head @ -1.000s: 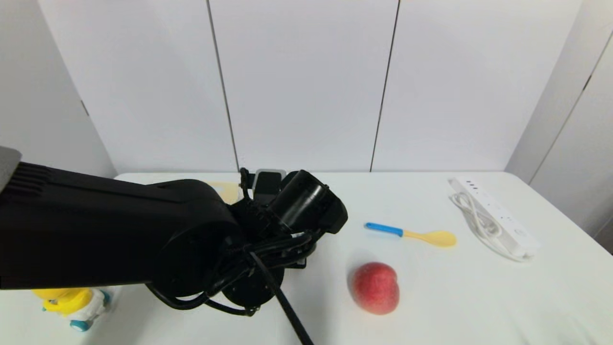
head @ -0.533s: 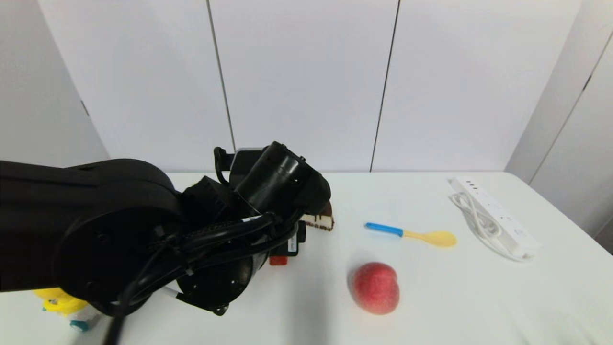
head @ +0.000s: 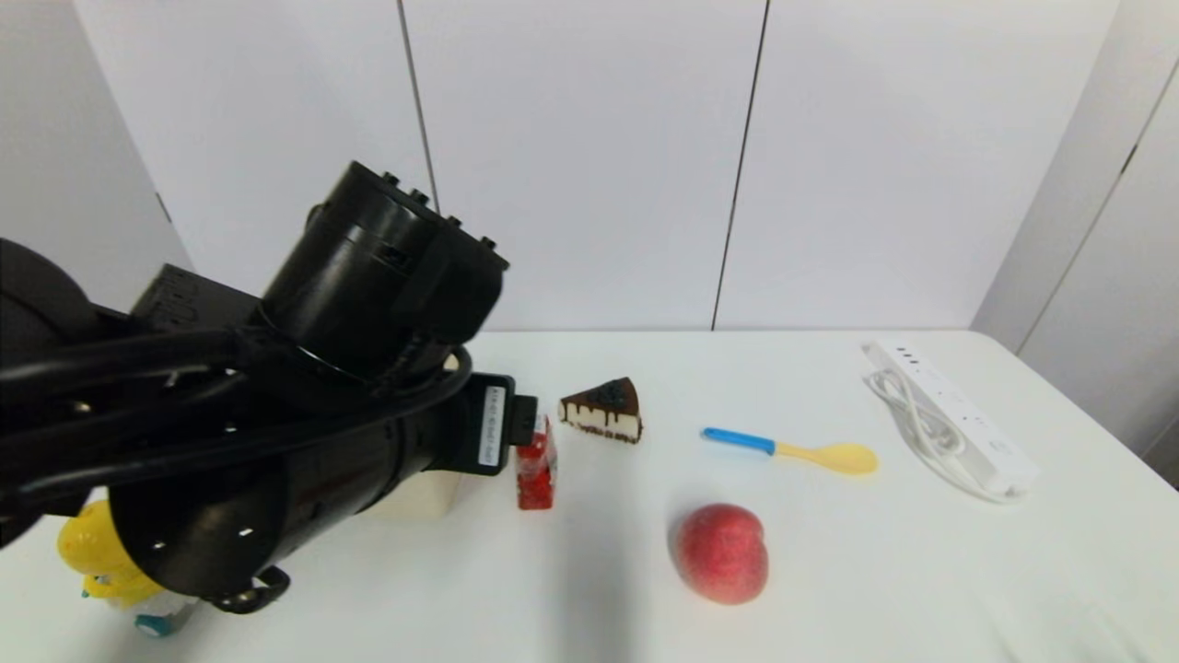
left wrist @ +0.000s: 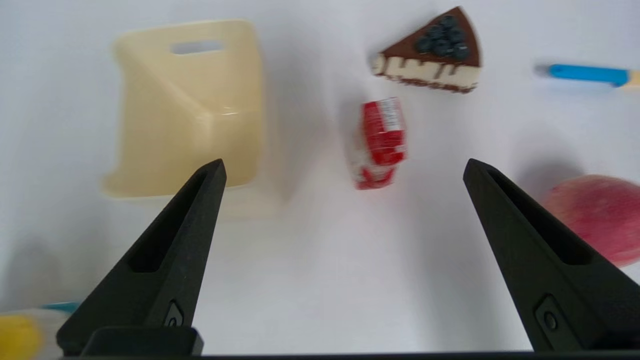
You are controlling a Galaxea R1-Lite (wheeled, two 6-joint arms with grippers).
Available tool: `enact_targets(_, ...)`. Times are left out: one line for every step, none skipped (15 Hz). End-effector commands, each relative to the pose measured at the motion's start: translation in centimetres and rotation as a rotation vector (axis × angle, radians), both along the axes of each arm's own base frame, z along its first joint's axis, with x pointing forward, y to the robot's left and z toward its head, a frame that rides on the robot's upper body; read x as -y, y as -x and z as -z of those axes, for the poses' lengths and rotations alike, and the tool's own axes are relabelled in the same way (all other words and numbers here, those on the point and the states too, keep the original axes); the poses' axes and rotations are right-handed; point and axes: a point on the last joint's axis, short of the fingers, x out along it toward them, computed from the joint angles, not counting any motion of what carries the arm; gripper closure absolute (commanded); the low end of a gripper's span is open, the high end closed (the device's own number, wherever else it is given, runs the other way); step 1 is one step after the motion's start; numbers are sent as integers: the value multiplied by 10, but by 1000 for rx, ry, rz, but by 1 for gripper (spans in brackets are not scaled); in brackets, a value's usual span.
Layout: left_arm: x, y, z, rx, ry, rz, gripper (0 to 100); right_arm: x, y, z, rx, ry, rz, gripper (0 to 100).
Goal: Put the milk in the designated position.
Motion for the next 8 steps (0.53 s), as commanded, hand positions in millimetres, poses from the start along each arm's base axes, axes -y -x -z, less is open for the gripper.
enact_targets(-40,10,-24,-4,39,54,0,0,0,0,-1,-1,1,0)
enact_targets(-50,11,-28,-3,44,80,0,0,0,0,-1,-1,1,0)
enact_targets(-62,12,-28,4,26,97,0,0,0,0,-1,-1,1,0)
enact_targets(-73,13,-29,20,13,107,0,0,0,0,-1,-1,1,0)
enact_targets(-82,14,-29,41,20,119,0,0,0,0,-1,-1,1,0)
enact_targets(-92,16,-29,78,49,138,0,0,0,0,-1,-1,1,0)
enact_targets(-100,17,-27,114,68,152,0,0,0,0,-1,-3,1,0)
enact_targets(-109,19,-26,153,75,164,0,0,0,0,-1,-1,1,0)
